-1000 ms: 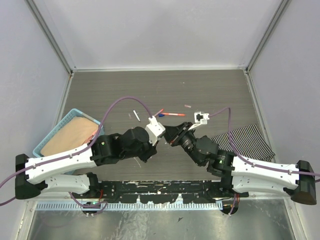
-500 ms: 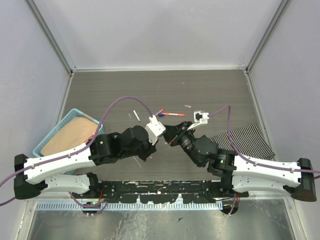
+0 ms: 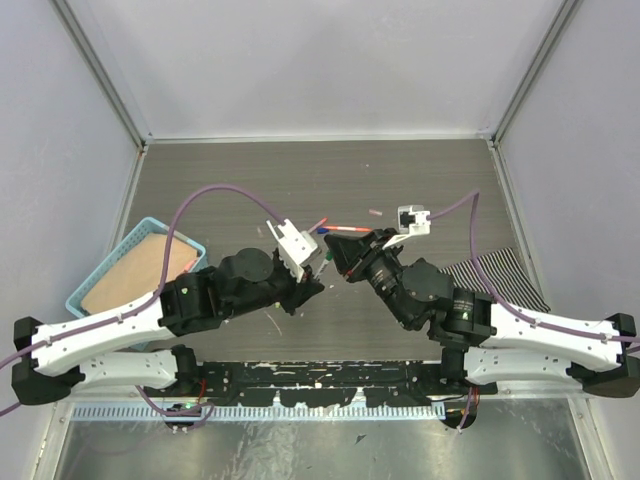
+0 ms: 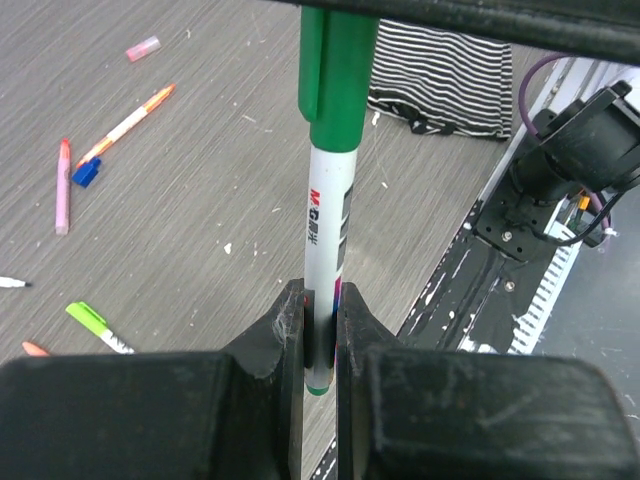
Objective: Insert the pens into the pen caps
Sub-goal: Press the pen cap onto the pen.
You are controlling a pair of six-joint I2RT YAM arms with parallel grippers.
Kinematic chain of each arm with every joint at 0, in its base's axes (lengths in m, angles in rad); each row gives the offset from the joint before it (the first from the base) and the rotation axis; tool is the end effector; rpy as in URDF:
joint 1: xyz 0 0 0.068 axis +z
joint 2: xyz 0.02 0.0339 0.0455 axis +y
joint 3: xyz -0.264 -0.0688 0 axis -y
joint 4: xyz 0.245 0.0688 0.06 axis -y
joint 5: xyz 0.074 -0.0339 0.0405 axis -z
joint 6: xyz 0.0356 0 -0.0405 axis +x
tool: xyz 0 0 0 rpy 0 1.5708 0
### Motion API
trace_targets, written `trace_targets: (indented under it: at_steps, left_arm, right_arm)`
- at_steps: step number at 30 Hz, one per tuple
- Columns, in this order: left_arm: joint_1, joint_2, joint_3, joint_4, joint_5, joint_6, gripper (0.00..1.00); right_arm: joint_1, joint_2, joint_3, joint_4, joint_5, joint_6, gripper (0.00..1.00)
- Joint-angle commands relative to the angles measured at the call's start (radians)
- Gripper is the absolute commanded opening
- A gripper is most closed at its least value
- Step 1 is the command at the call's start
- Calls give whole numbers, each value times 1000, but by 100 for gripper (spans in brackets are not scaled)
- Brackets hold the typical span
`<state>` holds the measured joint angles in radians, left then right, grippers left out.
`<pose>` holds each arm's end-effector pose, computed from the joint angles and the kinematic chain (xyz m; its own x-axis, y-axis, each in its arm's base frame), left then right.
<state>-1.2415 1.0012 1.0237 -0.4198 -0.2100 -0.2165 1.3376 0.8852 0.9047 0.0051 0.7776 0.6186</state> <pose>0.0787 -0.2073 0.3592 -0.3077 0.2506 -0.9179 0.8163 0.5652 -0.1193 0.0696 0.1849 0.3851 -0.3034 0.5107 -0.8044 -0.4361 0.6762 0.5938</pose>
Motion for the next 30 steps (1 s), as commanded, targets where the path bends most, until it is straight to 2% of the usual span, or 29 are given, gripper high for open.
trace_targets:
  at_steps: [1, 8, 17, 22, 30]
  left_arm:
    - [20, -50, -4, 316, -73, -38, 0]
    - [20, -54, -51, 317, -29, -61, 0]
    - [20, -76, -89, 313, -28, -61, 0]
    - [21, -88, -126, 296, -19, -69, 0]
    - [20, -98, -190, 210, -97, -148, 0]
  right_arm:
    - [44, 4, 46, -191, -13, -74, 15]
    - [44, 16, 129, -134, -9, -171, 20]
    - [44, 17, 141, -84, 14, -178, 29]
    - [43, -21, 130, -36, 24, -195, 48]
    - [44, -47, 114, -86, 48, -217, 61]
